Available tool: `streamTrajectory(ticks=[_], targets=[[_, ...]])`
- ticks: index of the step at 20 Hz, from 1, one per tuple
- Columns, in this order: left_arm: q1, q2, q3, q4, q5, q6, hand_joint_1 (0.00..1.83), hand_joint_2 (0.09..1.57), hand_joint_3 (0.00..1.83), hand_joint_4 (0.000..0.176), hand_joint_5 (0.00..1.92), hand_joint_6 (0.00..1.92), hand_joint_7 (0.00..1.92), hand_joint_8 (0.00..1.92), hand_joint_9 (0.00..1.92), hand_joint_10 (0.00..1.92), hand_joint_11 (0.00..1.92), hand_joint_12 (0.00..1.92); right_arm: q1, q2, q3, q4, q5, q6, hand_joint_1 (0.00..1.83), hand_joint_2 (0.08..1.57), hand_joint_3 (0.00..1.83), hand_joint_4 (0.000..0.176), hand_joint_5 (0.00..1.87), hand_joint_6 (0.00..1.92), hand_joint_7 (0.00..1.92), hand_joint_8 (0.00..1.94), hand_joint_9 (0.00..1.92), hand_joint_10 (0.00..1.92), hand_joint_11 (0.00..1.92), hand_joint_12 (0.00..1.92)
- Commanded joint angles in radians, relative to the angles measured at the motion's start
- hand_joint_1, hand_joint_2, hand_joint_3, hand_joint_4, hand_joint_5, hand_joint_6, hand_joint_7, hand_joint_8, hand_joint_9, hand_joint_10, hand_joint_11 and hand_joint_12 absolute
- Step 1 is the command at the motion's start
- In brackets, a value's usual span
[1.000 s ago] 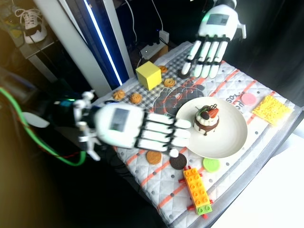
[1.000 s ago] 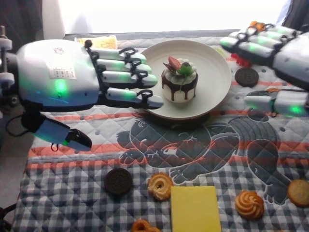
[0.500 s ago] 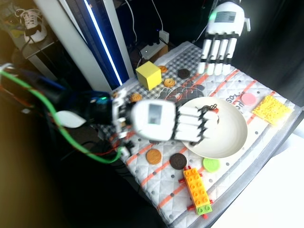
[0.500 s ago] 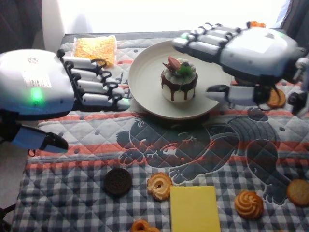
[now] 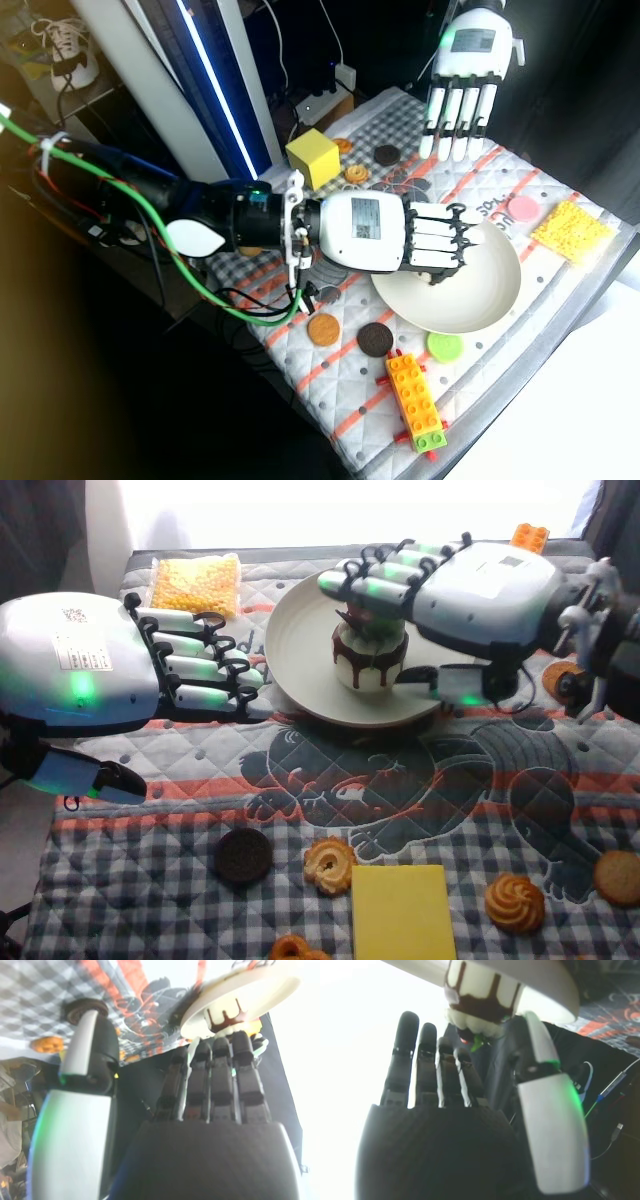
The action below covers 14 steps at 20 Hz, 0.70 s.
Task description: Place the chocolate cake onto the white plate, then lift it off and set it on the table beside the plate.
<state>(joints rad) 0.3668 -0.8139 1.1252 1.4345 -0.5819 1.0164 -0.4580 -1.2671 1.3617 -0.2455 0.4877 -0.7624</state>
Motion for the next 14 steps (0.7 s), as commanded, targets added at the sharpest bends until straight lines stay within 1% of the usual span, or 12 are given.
streamTrajectory(ticks=[1,2,4,5,7,8,9,10,11,12,13,14], targets=[[-0.007,0.005,0.001,-0.045,-0.030,0.000,0.84,1.17,0.00,0.043,0.15,0.00,0.11,0.00,0.15,0.01,0.00,0.62,0.012,-0.007,0.010,0.010,0.091,-0.001,0.91,1.19,0.00,0.000,0.00,0.00,0.03,0.00,0.00,0.37,0.00,1.52],[-0.008,0.004,0.002,-0.045,-0.029,0.000,0.84,1.17,0.00,0.034,0.15,0.00,0.11,0.00,0.13,0.01,0.00,0.56,0.012,-0.018,0.018,0.005,0.082,-0.001,0.92,1.20,0.00,0.000,0.00,0.00,0.02,0.00,0.00,0.29,0.00,1.38],[-0.008,0.000,0.003,-0.044,-0.030,0.000,0.81,1.17,0.00,0.028,0.15,0.00,0.11,0.00,0.09,0.01,0.00,0.34,0.012,-0.034,0.030,0.001,0.069,-0.001,0.96,1.18,0.00,0.000,0.00,0.00,0.04,0.00,0.00,0.30,0.00,1.38],[-0.008,-0.002,0.004,-0.043,-0.030,0.000,0.80,1.17,0.00,0.027,0.15,0.00,0.10,0.00,0.09,0.01,0.00,0.33,0.013,-0.044,0.040,0.000,0.063,-0.001,0.95,1.18,0.00,0.000,0.02,0.01,0.05,0.01,0.00,0.29,0.00,1.37],[-0.009,-0.004,0.005,-0.045,-0.030,0.000,0.79,1.17,0.00,0.013,0.16,0.00,0.11,0.00,0.10,0.01,0.00,0.51,0.016,-0.057,0.051,-0.002,0.055,-0.001,0.99,1.19,0.00,0.000,0.05,0.02,0.06,0.01,0.00,0.28,0.00,1.38],[-0.009,-0.005,0.005,-0.046,-0.030,0.000,0.77,1.17,0.00,0.016,0.16,0.00,0.11,0.00,0.11,0.01,0.00,0.57,0.018,-0.063,0.055,-0.005,0.052,-0.001,0.99,1.21,0.00,0.000,0.13,0.07,0.19,0.04,0.07,0.66,0.00,1.67],[-0.009,-0.008,0.007,-0.049,-0.030,0.000,0.78,1.17,0.00,0.022,0.16,0.00,0.11,0.00,0.11,0.00,0.00,0.56,0.020,-0.069,0.060,-0.008,0.049,-0.001,1.08,1.21,0.00,0.000,0.21,0.17,0.29,0.94,0.36,1.38,0.36,1.87],[-0.009,-0.010,0.007,-0.049,-0.030,0.000,0.81,1.17,0.00,0.016,0.16,0.00,0.11,0.00,0.10,0.00,0.00,0.52,0.022,-0.073,0.063,-0.010,0.046,-0.001,1.25,1.25,0.00,0.000,0.25,0.60,0.61,1.37,0.66,1.56,0.74,1.90],[-0.008,-0.011,0.008,-0.049,-0.030,0.000,0.82,1.18,0.00,0.016,0.16,0.00,0.12,0.00,0.11,0.00,0.00,0.48,0.023,-0.074,0.063,-0.011,0.044,-0.001,1.17,1.31,0.02,0.000,0.48,1.40,0.62,1.59,1.04,1.80,1.12,1.92],[-0.007,-0.012,0.008,-0.051,-0.031,0.000,0.81,1.17,0.00,0.020,0.16,0.00,0.12,0.00,0.12,0.01,0.00,0.47,0.025,-0.074,0.063,-0.012,0.043,-0.001,1.15,1.33,0.01,0.000,0.52,1.57,0.62,1.64,1.06,1.86,1.17,1.92],[-0.006,-0.012,0.009,-0.052,-0.031,0.000,0.81,1.18,0.00,0.023,0.16,0.00,0.12,0.00,0.12,0.01,0.00,0.47,0.029,-0.074,0.063,-0.013,0.043,-0.001,1.16,1.33,0.01,0.000,0.48,1.56,0.70,1.66,0.90,1.90,1.05,1.92],[-0.006,-0.012,0.009,-0.052,-0.031,0.000,0.83,1.17,0.00,0.020,0.16,0.00,0.13,0.00,0.14,0.01,0.00,0.50,0.037,-0.074,0.061,-0.014,0.044,-0.001,1.25,1.33,0.01,0.000,0.45,1.66,0.59,1.63,0.71,1.78,0.86,1.92]])
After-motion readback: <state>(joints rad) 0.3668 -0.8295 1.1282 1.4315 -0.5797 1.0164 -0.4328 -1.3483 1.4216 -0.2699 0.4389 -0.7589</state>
